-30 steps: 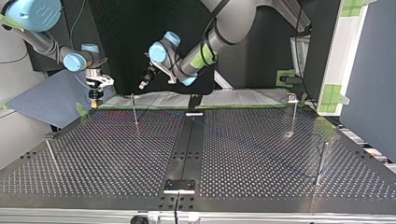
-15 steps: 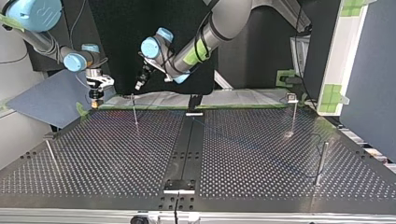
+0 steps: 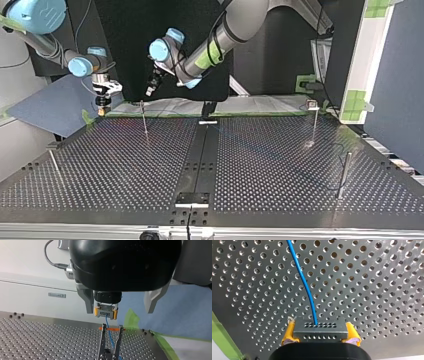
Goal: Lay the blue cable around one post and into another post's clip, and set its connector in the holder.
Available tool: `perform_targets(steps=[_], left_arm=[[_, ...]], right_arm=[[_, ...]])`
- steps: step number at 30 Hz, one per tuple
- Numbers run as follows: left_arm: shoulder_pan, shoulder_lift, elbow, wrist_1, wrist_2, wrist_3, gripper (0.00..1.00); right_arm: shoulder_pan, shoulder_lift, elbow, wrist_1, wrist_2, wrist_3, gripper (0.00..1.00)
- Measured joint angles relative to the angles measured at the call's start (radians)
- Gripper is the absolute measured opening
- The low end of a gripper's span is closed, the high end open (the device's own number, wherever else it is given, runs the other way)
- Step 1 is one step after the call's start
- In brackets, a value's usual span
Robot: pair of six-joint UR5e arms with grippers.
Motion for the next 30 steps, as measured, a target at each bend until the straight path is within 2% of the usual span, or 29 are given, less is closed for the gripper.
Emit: perform_targets(steps=[30], left_arm=[[0.002, 0.0, 0.0, -0.01, -0.008, 0.0, 1.0]], right_arm=[[0.003, 0.0, 0.0, 0.0, 0.0, 0.0, 0.0]])
